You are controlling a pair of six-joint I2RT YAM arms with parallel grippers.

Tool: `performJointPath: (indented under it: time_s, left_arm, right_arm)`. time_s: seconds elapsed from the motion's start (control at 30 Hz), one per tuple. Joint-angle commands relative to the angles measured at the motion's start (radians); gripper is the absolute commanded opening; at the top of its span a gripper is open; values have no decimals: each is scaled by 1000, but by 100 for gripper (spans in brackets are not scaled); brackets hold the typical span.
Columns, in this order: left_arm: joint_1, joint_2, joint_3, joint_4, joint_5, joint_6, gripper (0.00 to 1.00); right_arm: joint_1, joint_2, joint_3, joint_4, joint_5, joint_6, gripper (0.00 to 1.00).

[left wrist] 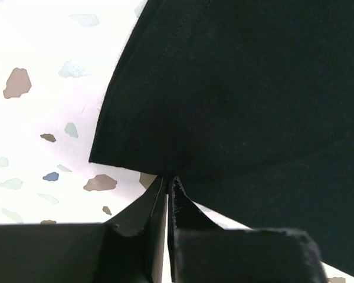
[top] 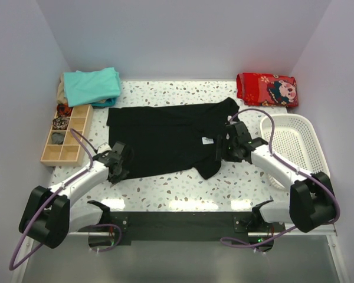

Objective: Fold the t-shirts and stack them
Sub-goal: Grap the side of the flattened tshirt closest away from the robot with both arms

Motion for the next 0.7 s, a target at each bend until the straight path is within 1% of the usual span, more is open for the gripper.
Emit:
performJointPath:
  time_s: [0.0,0.1,0.2,0.27,0.43,0.57,0.63,0.67]
  left_arm:
    - [8,16,-47,38,8,1,1]
    - [10,6,-42,39,13,11,0]
    - [8,-10,-38,38,20,25,0]
    - [8,-21,-38,43,25,37,0]
    - [10,-32,-33,49,37,63,0]
    - [8,-38,-35,47,40,71,0]
    - [8,-44,-35,49,42,71,0]
    - [8,-47,-36,49,40,71,0]
  right_arm:
    - [-5,-27,4,-33,-10,9,61]
    - [-21,-32,-9,-44,-12,35,61]
    - [-65,-47,-46,-39,-100,72,62]
    - [-84,-55,-90,-9,-145,96,63]
    - [-85,-18,-135,108,-260,138,63]
    - [-87,-1,-158,194,-282,146,62]
    - [-87,13,-158,205,-286,143,60]
    - [-87,17,-161,218,-289,141,58]
